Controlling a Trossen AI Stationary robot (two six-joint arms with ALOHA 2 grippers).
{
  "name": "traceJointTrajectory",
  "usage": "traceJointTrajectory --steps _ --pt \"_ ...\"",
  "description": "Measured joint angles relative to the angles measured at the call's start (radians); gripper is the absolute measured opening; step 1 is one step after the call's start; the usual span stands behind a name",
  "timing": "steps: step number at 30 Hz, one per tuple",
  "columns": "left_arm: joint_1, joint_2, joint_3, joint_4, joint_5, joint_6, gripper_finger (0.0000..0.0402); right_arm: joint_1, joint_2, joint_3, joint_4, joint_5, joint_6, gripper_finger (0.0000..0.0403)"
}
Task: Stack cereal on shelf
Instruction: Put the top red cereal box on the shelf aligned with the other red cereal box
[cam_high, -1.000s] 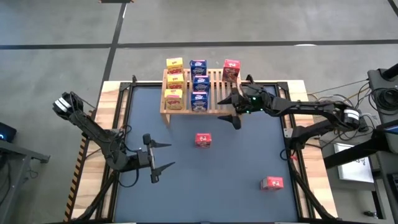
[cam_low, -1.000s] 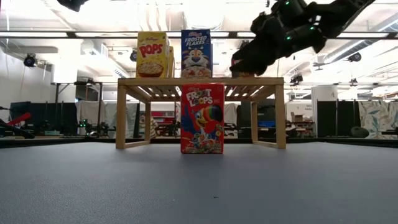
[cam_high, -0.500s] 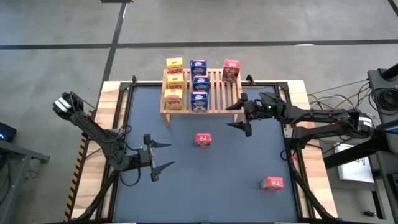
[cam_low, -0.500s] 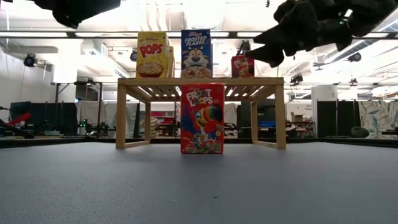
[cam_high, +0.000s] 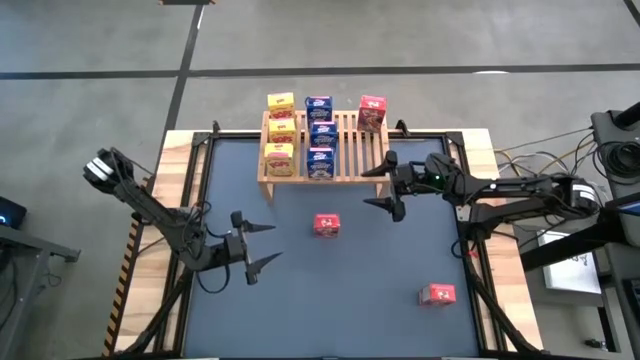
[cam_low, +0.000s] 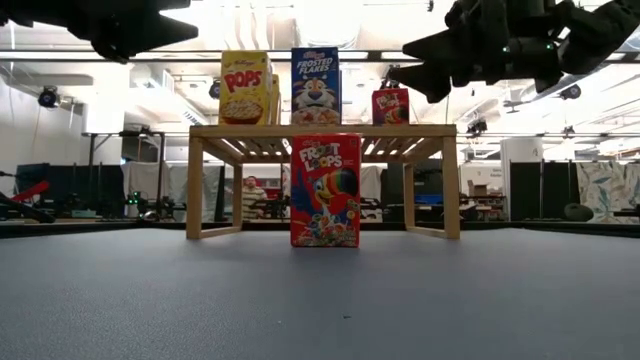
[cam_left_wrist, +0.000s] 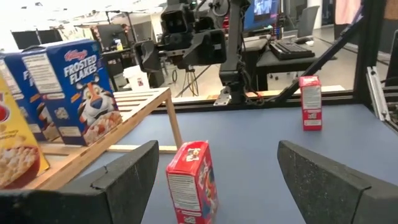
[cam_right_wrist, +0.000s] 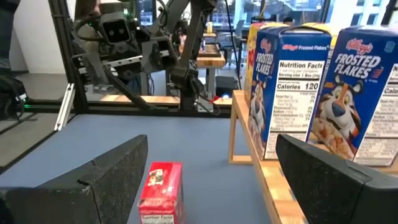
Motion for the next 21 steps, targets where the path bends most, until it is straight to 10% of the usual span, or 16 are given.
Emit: traceJointTrajectory --steps 21 --pt "0.112 -0.070 -0.099 0.009 0.007 -0.075 0.0311 0.002 0.102 0.102 0.056 -0.046 -0.050 0.0345"
